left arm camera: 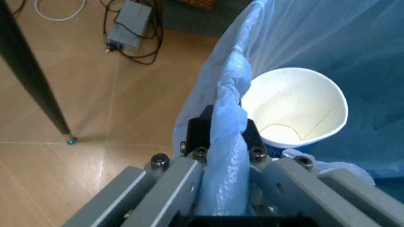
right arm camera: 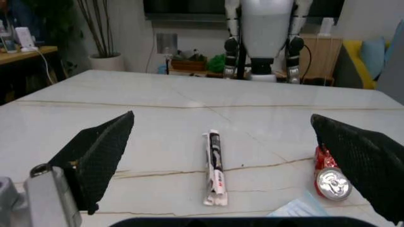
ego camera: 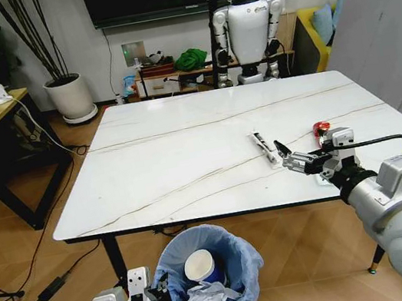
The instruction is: Pick up the trash bin and place the trash from the table into it.
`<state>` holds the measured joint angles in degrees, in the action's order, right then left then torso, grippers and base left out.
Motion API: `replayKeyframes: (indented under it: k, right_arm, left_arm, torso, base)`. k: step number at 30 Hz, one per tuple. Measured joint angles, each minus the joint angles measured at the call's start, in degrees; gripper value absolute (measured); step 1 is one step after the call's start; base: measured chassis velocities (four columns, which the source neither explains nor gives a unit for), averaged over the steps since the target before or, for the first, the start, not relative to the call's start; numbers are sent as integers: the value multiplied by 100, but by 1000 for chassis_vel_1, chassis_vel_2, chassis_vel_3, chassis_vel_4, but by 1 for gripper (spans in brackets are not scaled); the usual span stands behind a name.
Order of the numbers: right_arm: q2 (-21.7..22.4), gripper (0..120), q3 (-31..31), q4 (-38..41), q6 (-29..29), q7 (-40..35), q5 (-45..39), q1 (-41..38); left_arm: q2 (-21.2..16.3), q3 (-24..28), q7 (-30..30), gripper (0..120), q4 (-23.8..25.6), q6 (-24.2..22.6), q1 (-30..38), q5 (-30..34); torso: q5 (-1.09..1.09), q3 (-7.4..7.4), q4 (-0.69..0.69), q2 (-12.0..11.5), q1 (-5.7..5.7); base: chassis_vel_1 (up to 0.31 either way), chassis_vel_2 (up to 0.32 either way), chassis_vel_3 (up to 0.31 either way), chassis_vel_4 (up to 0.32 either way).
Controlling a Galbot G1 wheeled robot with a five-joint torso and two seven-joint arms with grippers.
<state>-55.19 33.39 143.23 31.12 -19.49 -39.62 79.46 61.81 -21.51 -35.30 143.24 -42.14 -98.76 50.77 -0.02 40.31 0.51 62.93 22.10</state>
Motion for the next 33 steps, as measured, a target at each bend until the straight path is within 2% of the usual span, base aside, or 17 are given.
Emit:
replayKeyframes:
  k: [22,30,33]
  right_arm:
    - [-11,100,-213,-174,-51,-23,-40,-50]
    - [8,100,-686,-659,-144,-569,-208,-248]
    - [16,100,-1041,-893,-86,-1054,-740,-538]
  left_arm:
    - [-2,-14,3,0,0,0,19,11]
    - [36,2,5,0,0,0,-7,-13]
    - [42,-15,6,0,0,0,-69,-42]
  torso:
    - [3,0,-2,0,0]
    - [3,0,-1,-1,0]
    - [0,0,-3,-1,0]
  base:
    - [-147,-144,147,146]
    - [-67,-58,49,47]
    - [0,0,0,0]
